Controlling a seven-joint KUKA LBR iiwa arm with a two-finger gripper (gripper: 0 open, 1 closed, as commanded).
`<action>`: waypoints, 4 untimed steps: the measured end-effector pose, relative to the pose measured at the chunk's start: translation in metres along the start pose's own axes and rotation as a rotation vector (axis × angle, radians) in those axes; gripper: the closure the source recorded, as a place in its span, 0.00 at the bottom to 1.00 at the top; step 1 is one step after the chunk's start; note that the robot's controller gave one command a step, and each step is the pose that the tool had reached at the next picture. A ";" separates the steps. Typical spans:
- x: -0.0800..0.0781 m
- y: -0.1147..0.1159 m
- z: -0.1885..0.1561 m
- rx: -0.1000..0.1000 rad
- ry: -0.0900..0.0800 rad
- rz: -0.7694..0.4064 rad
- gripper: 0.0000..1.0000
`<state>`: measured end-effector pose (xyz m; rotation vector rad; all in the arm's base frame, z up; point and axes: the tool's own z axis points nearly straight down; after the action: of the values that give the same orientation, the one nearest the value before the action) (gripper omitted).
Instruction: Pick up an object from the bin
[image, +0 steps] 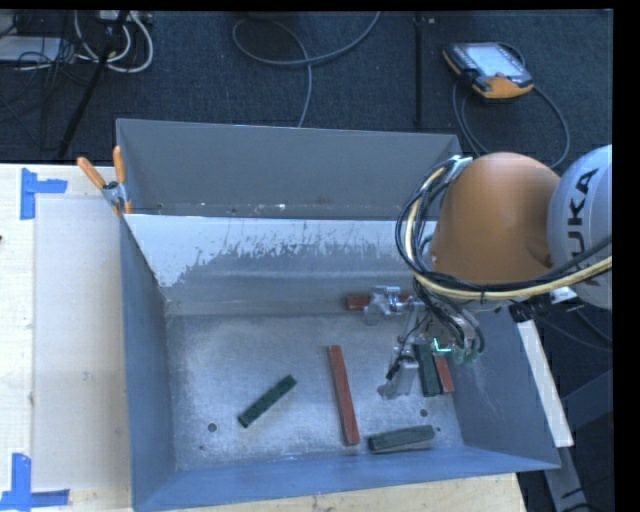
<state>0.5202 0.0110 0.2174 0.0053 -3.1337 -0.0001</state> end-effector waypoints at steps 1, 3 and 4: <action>-0.001 0.000 -0.003 0.000 -0.006 0.000 0.00; 0.029 -0.024 0.088 0.001 -0.005 -0.287 0.00; 0.038 -0.065 0.116 0.000 -0.007 -0.457 0.00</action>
Offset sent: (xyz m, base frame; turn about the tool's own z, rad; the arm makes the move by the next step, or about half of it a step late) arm -0.0195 -0.0610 -0.1352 -0.1528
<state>0.4812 -0.0541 0.1017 0.7162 -3.0583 -0.0030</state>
